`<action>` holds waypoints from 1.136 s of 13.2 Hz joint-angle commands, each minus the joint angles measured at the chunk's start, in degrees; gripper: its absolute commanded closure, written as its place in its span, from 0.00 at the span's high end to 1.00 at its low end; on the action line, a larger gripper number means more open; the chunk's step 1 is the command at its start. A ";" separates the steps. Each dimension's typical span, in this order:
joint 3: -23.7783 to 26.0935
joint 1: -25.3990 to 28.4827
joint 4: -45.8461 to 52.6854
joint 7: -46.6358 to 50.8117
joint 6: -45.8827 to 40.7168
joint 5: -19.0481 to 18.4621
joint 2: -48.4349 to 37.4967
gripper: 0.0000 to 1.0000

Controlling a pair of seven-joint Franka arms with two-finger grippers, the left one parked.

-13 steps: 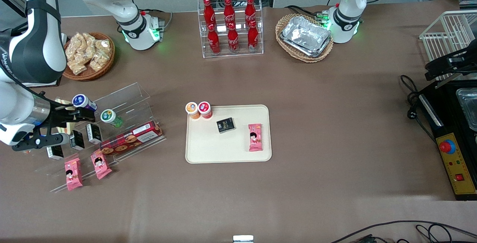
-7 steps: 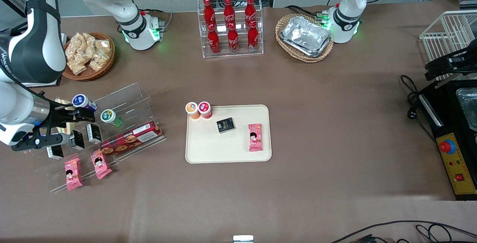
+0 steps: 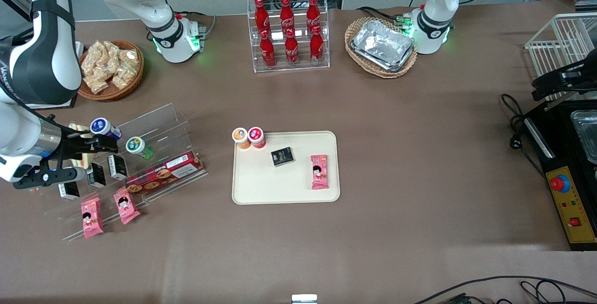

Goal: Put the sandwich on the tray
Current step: 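Move the right gripper to the wrapped sandwich on the acrylic rack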

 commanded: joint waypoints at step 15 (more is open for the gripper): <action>-1.30 -17.55 0.42 -0.58 0.88 0.47 -5.05 1.00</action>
